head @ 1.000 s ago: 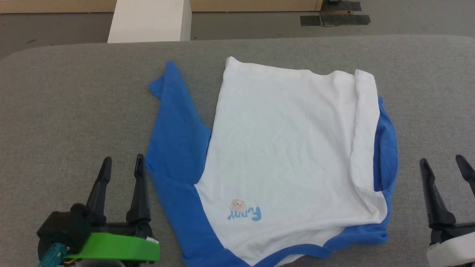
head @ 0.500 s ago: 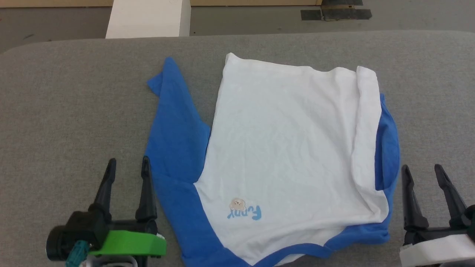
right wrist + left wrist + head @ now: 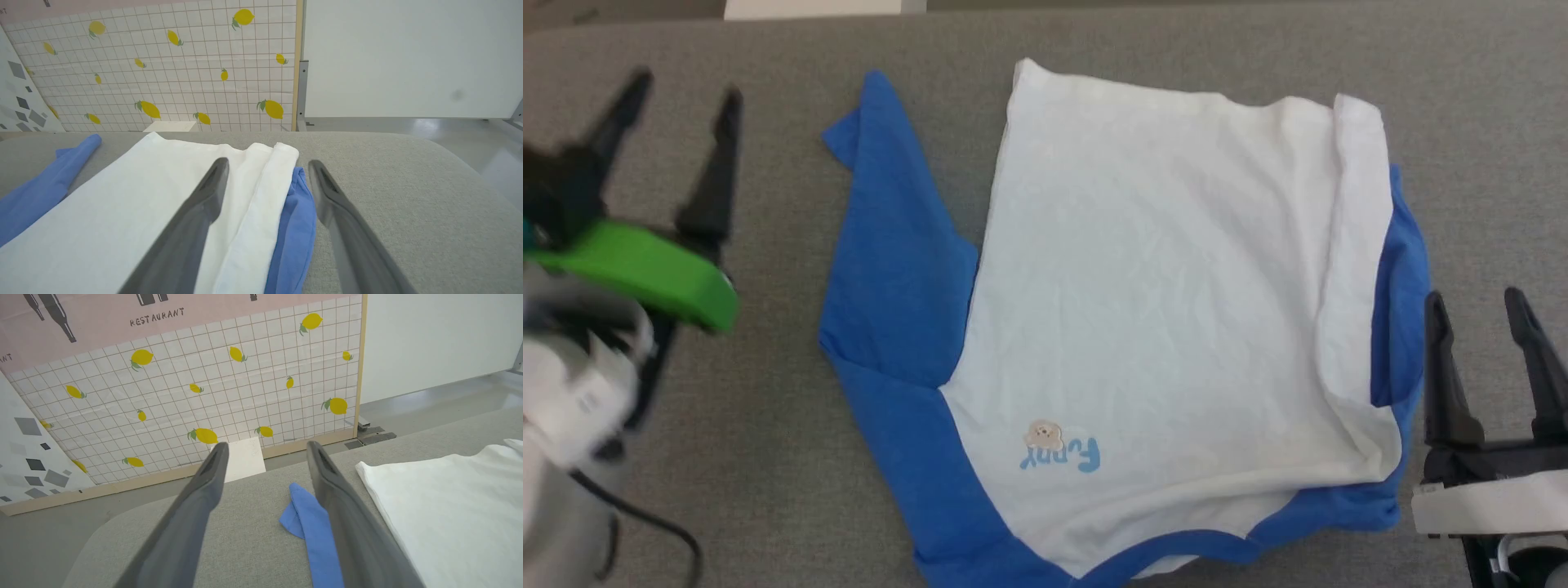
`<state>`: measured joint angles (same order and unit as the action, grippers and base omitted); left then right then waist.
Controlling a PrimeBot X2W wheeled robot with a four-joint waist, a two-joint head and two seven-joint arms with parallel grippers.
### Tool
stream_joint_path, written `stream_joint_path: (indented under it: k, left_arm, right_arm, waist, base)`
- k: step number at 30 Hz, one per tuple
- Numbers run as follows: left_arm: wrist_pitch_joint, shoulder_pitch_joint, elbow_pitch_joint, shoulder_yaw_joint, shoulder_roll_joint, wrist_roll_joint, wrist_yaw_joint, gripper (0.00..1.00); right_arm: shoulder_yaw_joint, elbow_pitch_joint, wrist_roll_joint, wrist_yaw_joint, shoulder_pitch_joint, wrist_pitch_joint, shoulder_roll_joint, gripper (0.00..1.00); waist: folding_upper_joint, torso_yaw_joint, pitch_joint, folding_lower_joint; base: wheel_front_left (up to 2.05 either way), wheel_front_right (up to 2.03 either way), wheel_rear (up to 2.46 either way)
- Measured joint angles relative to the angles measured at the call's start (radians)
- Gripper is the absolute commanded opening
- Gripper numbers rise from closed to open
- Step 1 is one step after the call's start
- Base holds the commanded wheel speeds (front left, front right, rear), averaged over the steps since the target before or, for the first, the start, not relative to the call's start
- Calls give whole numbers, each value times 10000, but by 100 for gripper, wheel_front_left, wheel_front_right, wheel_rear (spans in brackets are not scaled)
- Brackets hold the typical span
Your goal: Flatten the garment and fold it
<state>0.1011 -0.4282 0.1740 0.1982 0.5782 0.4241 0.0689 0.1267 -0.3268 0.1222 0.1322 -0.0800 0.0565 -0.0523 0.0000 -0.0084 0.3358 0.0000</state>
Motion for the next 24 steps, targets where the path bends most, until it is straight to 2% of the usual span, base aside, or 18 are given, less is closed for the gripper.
stream_joint_path:
  k: [6, 11, 17, 24]
  left_arm:
    - [1904, -2523, -1613, 65, 763, 631, -1028, 100]
    - [3126, -3583, -2719, 656, 953, 897, -1567, 100]
    - [4416, -4147, -3229, 1206, 995, 1442, -1785, 100]
    - [4694, -4376, -3446, 1388, 984, 1768, -1837, 100]
  right_arm:
    - [-230, -520, -84, 0, 534, -163, 2, 100]
    - [-414, -675, -105, 0, 816, -257, 2, 100]
    - [-571, -792, -169, 0, 1122, -318, 4, 100]
    - [-627, -777, -176, 0, 1278, -403, 2, 100]
  waist:
    - [0, -73, 934, 0]
    - [0, -183, 1706, 1]
    - [0, -351, 2565, 1]
    - [0, -555, 3318, 1]
  base:
    - [0, 0, 0]
    - [0, 0, 0]
    - [0, 0, 0]
    - [0, 0, 0]
